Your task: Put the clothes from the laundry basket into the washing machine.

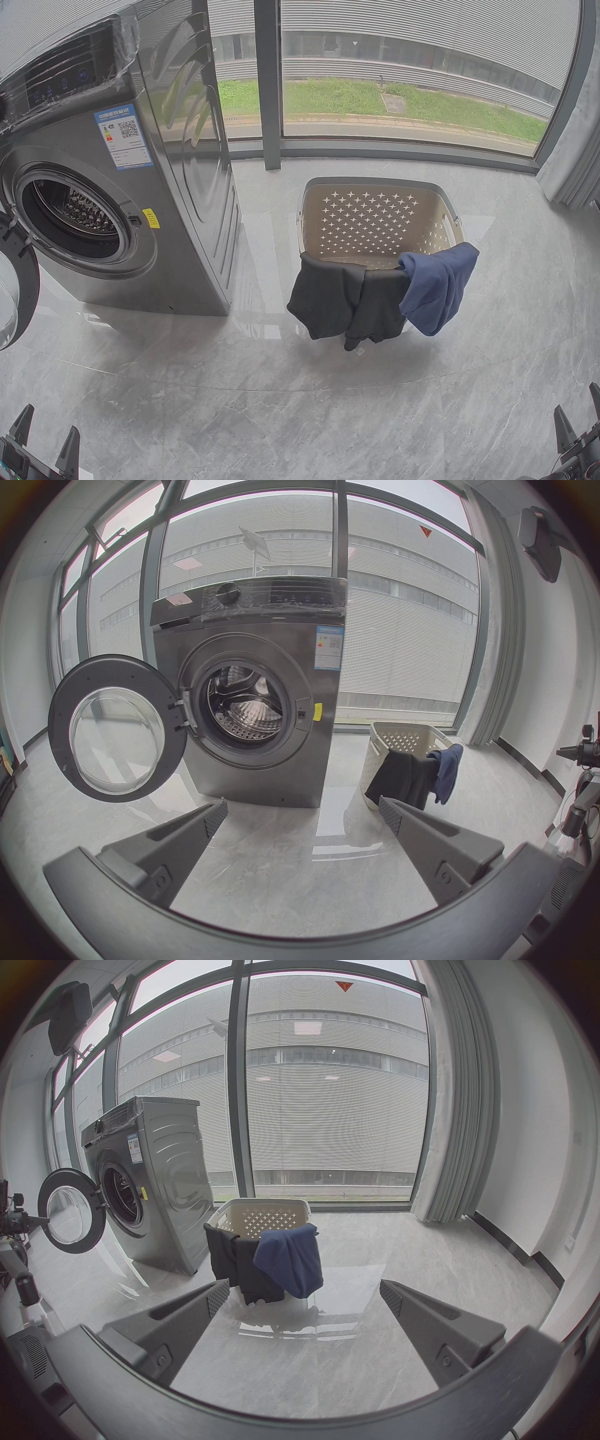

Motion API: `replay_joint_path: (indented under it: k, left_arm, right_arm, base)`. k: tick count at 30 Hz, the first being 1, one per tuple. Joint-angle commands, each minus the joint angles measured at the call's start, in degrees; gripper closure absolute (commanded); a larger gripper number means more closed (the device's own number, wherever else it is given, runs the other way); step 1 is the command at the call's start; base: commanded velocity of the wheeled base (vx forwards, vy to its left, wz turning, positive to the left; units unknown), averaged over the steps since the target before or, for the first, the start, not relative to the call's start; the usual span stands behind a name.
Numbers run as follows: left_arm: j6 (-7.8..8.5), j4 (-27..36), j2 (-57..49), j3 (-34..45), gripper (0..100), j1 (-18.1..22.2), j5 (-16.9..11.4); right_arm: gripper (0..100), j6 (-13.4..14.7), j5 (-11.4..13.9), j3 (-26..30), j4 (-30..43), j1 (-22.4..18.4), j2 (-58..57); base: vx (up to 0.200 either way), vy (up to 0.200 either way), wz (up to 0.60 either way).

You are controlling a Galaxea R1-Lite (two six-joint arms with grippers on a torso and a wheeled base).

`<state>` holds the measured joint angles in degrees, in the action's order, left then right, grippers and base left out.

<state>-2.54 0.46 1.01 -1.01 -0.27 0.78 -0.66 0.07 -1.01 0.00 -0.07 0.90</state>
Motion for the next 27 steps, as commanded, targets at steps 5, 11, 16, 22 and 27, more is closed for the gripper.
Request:
replay_joint_path:
  k: [5,11,16,22,27]
  left_arm:
    - [0.07,-0.02,-0.84,0.84,0,0.0,0.01]
    - [0.07,-0.02,-0.84,0.84,0,0.0,0.01]
    - [0.07,-0.02,-0.84,0.84,0,0.0,0.01]
    - [-0.01,-0.02,-0.84,0.84,0,0.0,0.1]
    - [0.07,-0.02,-0.84,0.84,0,0.0,0.01]
  right_arm:
    - [0,-0.04,0.01,1.01,0.09,-0.01,-0.9]
    - [0,-0.04,0.01,1.01,0.0,-0.01,-0.9]
    - [0,-0.04,0.01,1.01,0.0,-0.01,-0.9]
    - [0,-0.04,0.01,1.01,0.0,-0.01,-0.9]
    - [0,-0.13,0.1,1.01,0.09,-0.01,-0.9]
  base:
    - [0.0,0.0,0.0]
    - [0.067,0.0,0.0]
    - [0.16,0.0,0.0]
    - [0.0,-0.033,0.0]
    - [0.0,-0.2,0.0]
